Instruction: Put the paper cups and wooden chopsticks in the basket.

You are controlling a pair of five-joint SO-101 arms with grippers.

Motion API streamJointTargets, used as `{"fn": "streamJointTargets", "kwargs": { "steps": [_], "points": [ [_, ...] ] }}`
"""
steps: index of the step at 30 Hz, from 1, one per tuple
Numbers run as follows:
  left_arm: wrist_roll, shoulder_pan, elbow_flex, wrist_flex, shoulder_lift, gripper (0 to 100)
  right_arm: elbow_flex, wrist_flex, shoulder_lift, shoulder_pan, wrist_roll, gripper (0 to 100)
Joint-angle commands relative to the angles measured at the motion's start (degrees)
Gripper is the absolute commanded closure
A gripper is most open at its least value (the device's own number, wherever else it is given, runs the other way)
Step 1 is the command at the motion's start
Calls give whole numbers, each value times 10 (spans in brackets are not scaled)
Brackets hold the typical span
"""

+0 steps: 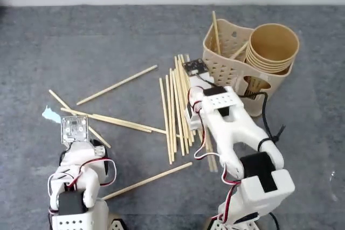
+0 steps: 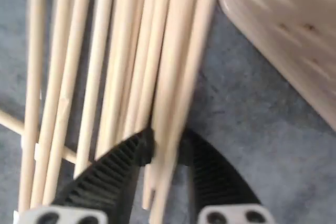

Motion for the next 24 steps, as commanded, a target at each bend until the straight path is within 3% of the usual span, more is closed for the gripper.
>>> {"fn": "streamJointTargets", "kwargs": {
  "steps": [1, 11, 24],
  "points": [
    [-6, 1, -1, -27, 2, 985, -25, -5, -3, -7, 6, 980],
    [-6, 2, 0, -26, 2, 985, -36, 73, -36, -19, 6, 991],
    [-7, 25, 9, -25, 2, 985, -37, 200, -284, -80, 6, 991]
  ]
}}
